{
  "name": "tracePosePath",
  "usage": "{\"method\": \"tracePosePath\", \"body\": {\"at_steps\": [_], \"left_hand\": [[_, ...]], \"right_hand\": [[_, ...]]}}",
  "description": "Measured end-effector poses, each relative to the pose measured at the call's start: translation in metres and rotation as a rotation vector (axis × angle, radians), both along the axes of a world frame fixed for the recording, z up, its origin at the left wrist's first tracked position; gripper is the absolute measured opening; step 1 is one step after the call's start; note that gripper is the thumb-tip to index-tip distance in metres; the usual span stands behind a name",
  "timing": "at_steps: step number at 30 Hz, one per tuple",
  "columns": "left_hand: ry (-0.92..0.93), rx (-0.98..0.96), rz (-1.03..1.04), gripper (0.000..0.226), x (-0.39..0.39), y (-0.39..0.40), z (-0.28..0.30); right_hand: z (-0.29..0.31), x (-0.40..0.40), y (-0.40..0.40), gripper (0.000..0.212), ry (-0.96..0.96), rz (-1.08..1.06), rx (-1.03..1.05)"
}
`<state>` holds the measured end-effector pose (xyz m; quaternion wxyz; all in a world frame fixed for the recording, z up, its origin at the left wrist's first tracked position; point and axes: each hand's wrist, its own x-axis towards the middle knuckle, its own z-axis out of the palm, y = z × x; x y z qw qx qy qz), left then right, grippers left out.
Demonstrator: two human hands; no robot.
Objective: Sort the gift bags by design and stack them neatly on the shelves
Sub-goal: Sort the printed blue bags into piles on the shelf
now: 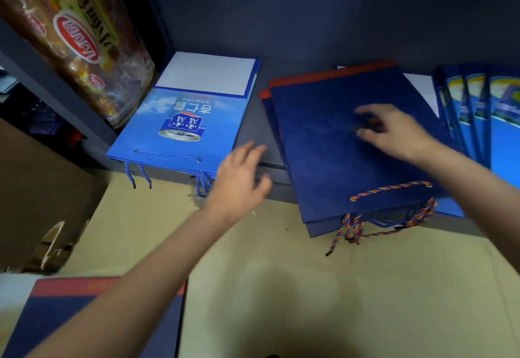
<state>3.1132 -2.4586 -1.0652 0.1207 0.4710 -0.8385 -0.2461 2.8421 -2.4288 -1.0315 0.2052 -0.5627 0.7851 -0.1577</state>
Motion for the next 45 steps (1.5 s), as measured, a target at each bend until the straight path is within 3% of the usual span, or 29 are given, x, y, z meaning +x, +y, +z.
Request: {"method": "tracePosePath", "body": {"at_steps": [2,4,6,9,12,16,18,23,26,28,30,33,36,39,45], "left_hand": [[-0.006,0.150,-0.039,0.085,-0.031,0.023,-0.004],[-0.065,0.297,-0.075,0.099,-0.055,0.043,-0.009],[-0.160,0.352,-0.110,0.116,-0.070,0.056,-0.012],[-0.286,0.345,-0.104,0.124,-0.076,0.061,-0.013],[-0.313,0.350,-0.075,0.120,-0.060,0.046,-0.009],[-0.278,0.269,-0.005,0.100,-0.026,0.007,0.010],[-0.253,0.208,0.045,0.092,-0.015,-0.012,0.025],[-0.265,0.026,0.100,0.082,0.010,-0.063,0.044],[-0.524,0.083,0.009,0.084,0.016,-0.061,0.035],[-0.635,0.094,-0.031,0.083,0.007,-0.044,0.027],[-0.572,0.056,-0.070,0.081,-0.011,-0.024,0.021],[-0.530,-0.083,-0.312,0.085,-0.055,0.010,0.010],[-0.595,-0.163,-0.441,0.087,-0.099,0.034,-0.004],[-0.607,-0.158,-0.415,0.079,-0.122,0.036,-0.008],[-0.358,-0.029,-0.396,0.071,-0.104,0.020,0.005]], "right_hand": [[0.001,-0.044,0.018,0.058,0.092,-0.237,0.118],[-0.001,-0.073,0.036,0.066,0.088,-0.402,0.211],[-0.006,-0.082,0.046,0.070,0.021,-0.454,0.224],[-0.010,-0.073,0.051,0.067,-0.147,-0.473,0.169],[-0.005,-0.056,0.056,0.055,-0.309,-0.455,0.114],[-0.001,-0.027,0.062,0.048,-0.697,-0.461,-0.067],[-0.010,-0.010,0.062,0.041,-0.746,-0.510,-0.147],[-0.031,0.021,0.060,0.041,-0.705,-0.404,-0.179],[-0.022,0.006,0.050,0.044,-0.646,-0.344,-0.056],[-0.007,-0.016,0.048,0.053,-0.580,-0.465,-0.022],[-0.003,-0.037,0.057,0.056,-0.555,-0.579,-0.009],[-0.011,-0.043,0.080,0.049,-0.463,-0.630,0.133],[-0.022,-0.038,0.090,0.066,-0.275,-0.653,0.300],[-0.024,-0.029,0.087,0.071,-0.334,-0.768,0.166],[-0.006,-0.022,0.089,0.062,-0.590,-0.820,-0.223]]}}
